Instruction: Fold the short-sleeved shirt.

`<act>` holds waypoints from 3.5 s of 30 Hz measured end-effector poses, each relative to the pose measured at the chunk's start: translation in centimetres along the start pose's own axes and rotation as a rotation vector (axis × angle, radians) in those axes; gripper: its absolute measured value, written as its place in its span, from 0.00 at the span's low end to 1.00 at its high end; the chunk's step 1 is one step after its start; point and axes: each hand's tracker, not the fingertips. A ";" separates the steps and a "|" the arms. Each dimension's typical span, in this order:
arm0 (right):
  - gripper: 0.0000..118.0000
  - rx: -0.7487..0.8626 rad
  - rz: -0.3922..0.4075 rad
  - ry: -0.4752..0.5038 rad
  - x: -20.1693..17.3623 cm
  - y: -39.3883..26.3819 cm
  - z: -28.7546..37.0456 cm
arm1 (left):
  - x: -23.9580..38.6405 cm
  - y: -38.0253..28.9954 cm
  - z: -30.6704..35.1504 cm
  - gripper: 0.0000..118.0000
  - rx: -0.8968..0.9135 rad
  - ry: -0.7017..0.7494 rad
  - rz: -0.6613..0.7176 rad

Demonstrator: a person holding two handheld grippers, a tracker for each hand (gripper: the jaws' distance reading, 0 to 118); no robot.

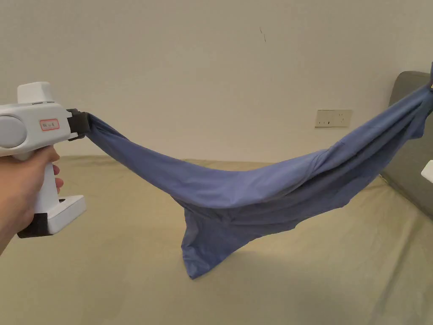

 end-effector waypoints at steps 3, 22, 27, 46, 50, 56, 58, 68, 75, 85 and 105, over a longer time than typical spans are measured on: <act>0.03 -0.038 0.008 0.004 1.2 -4.1 2.0 | -0.7 -4.2 1.7 0.02 -0.032 -0.018 0.013; 0.03 -0.240 -0.013 0.112 4.4 -27.7 28.6 | -8.1 -30.7 22.6 0.02 -0.378 -0.032 0.106; 0.03 -0.195 -0.091 0.094 4.9 -29.8 36.2 | -9.0 -33.5 28.5 0.02 -0.429 -0.025 0.068; 0.03 -0.371 0.018 -0.065 7.8 -37.1 58.6 | -10.3 -38.2 43.9 0.03 -0.554 -0.068 0.082; 0.04 -0.413 0.081 -0.080 8.2 -38.9 57.1 | -9.3 -39.2 44.0 0.17 -0.547 -0.026 0.073; 0.98 -0.439 0.116 -0.176 8.9 -39.1 55.1 | -9.4 -37.5 45.1 0.97 -0.474 0.048 0.060; 0.99 -0.330 0.064 -0.094 9.5 -37.1 56.1 | -9.6 -35.5 46.3 0.97 -0.405 0.029 0.084; 0.70 -0.188 0.270 0.043 0.6 -27.3 57.9 | -2.5 -26.1 56.5 0.63 -0.059 0.038 -0.082; 0.01 -0.291 0.257 0.154 -3.9 -29.2 53.0 | -1.8 -27.4 57.3 0.00 -0.047 0.068 -0.040; 0.01 -0.543 0.310 0.444 -11.7 -29.2 27.1 | -5.5 -28.8 55.0 0.00 -0.124 0.114 -0.030; 0.94 -1.038 0.573 0.359 -15.4 -45.2 -10.1 | -9.5 -34.8 44.2 0.00 -0.242 0.179 0.058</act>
